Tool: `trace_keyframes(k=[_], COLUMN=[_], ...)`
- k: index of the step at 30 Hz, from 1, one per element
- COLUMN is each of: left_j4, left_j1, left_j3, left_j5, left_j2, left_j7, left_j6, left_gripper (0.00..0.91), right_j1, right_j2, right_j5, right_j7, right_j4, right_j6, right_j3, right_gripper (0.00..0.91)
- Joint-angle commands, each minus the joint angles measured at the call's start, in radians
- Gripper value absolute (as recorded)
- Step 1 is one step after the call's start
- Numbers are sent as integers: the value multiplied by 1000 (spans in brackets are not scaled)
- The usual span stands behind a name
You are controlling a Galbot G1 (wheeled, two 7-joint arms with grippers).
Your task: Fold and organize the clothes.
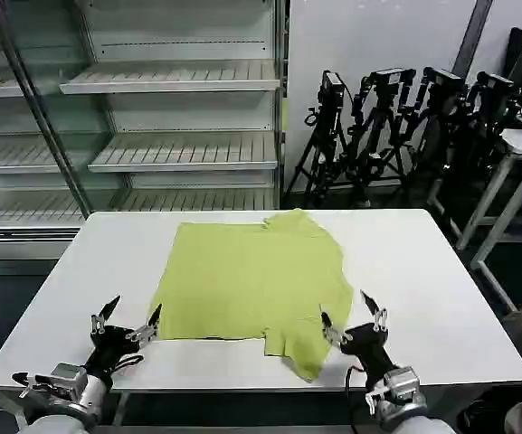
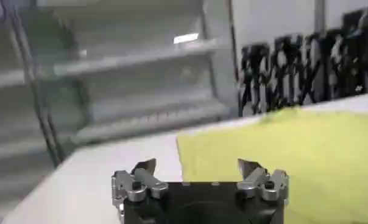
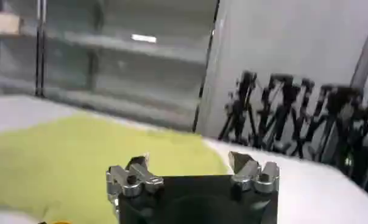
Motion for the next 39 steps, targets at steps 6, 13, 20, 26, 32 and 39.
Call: trace_keyframes(k=[6, 13, 20, 26, 32, 39], left_j4=[56, 68, 66, 76, 71, 53], left_j1=[8, -12, -7, -11, -14, -25], left_j3=[-2, -7, -1, 2, 5, 11], left_j5=[-211, -223, -228, -229, -227, -220], left_j2=[38, 42, 40, 38, 34, 27], left_j7=[-56, -46, -33, -27, -22, -13], left_j6=[168, 167, 167, 166, 166, 160], left_gripper=[907, 907, 10, 10, 10, 10], right_j1=[-92, -75, -72, -64, -55, -32], right_j2=[2, 7, 16, 16, 17, 15], right_j5=[4, 25, 61, 91, 125, 135], right_j7=[24, 76, 109, 99, 72, 47], right_j4=[16, -11, -19, -20, -19, -26], right_j6=[-76, -75, -81, -94, -87, -47], right_j3=[-57, -88, -113, -121, -118, -115], right_gripper=[907, 907, 0, 0, 0, 0])
